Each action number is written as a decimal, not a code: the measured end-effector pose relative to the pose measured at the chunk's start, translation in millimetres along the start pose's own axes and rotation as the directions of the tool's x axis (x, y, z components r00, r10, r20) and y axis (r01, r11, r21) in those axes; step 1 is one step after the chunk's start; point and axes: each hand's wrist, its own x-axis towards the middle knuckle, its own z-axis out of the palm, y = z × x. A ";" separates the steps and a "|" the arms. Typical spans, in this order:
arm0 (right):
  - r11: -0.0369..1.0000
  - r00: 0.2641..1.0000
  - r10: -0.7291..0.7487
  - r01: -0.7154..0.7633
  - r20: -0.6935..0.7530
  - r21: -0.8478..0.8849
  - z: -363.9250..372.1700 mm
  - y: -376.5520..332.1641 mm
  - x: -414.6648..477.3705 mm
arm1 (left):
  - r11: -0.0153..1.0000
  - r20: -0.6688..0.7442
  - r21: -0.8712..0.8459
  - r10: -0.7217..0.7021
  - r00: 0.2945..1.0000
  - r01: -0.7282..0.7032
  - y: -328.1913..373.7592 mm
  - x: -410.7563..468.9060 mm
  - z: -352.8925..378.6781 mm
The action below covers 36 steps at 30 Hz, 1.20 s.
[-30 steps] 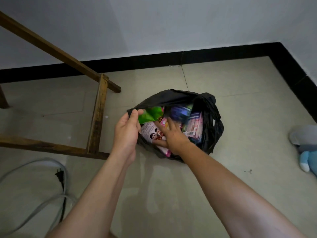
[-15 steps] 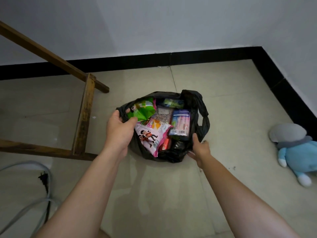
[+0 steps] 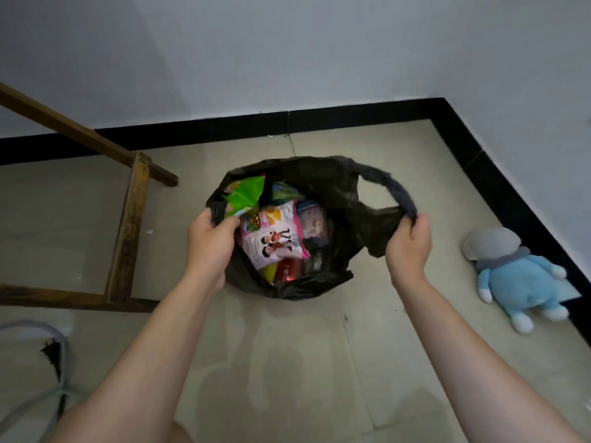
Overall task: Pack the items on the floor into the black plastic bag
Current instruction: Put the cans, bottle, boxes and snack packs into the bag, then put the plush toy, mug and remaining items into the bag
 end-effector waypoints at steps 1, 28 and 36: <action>0.998 0.999 0.013 -0.010 0.048 -0.056 -2.9 12.3 -0.7 | 0.995 -0.006 0.093 -0.022 1.000 0.022 -9.7 3.6 -1.3; 0.842 0.936 0.151 0.047 0.318 -0.537 -171.0 92.7 76.5 | 0.171 0.546 0.753 0.379 0.747 -0.636 -41.5 -94.7 170.0; 0.555 0.907 0.397 -0.113 0.143 -0.824 -225.0 184.4 130.6 | -0.039 0.827 0.559 0.103 0.553 -0.828 -140.1 -138.1 275.1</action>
